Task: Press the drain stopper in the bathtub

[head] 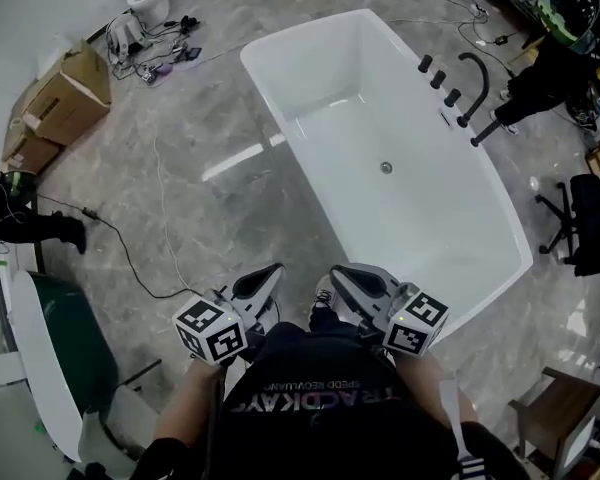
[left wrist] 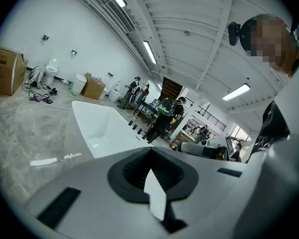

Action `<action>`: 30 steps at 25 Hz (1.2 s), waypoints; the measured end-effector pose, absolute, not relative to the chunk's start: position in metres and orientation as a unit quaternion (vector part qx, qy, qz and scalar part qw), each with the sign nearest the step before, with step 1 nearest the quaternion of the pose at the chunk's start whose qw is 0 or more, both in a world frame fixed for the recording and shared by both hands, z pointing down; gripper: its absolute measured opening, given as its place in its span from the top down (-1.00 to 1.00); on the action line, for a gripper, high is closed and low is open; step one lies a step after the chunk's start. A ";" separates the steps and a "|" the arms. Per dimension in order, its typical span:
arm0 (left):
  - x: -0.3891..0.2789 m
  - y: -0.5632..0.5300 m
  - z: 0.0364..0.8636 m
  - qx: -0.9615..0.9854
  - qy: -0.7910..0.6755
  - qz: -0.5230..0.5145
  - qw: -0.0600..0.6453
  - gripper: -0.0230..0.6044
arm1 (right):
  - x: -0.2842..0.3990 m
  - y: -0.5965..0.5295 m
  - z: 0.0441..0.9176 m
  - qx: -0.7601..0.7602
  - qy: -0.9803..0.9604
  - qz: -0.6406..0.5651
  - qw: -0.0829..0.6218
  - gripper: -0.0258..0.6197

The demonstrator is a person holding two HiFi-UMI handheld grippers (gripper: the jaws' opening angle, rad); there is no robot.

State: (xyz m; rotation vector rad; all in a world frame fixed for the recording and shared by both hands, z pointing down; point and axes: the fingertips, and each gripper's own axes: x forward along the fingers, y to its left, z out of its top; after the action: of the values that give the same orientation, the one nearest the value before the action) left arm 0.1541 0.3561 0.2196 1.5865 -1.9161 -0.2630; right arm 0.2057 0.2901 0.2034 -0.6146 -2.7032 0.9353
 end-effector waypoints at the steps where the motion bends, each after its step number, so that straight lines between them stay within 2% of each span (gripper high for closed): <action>1: 0.144 0.349 0.217 0.603 -0.726 -0.098 0.315 0.91 | 0.198 0.282 0.202 -0.204 -0.919 0.320 0.107 0.89; 14: 0.078 0.282 0.208 0.664 -0.671 -0.057 0.325 0.91 | 0.152 0.215 0.203 -0.101 -0.928 0.352 0.066 0.89; 30: -0.080 0.260 0.216 0.786 -0.519 0.002 0.335 0.91 | 0.036 0.215 0.201 0.139 -0.929 0.341 0.018 0.89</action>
State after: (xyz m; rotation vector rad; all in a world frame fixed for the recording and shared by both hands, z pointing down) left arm -0.0796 0.2596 0.2158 2.0517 -1.3545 0.0056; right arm 0.0363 0.2152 0.2014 0.4313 -2.8875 1.0607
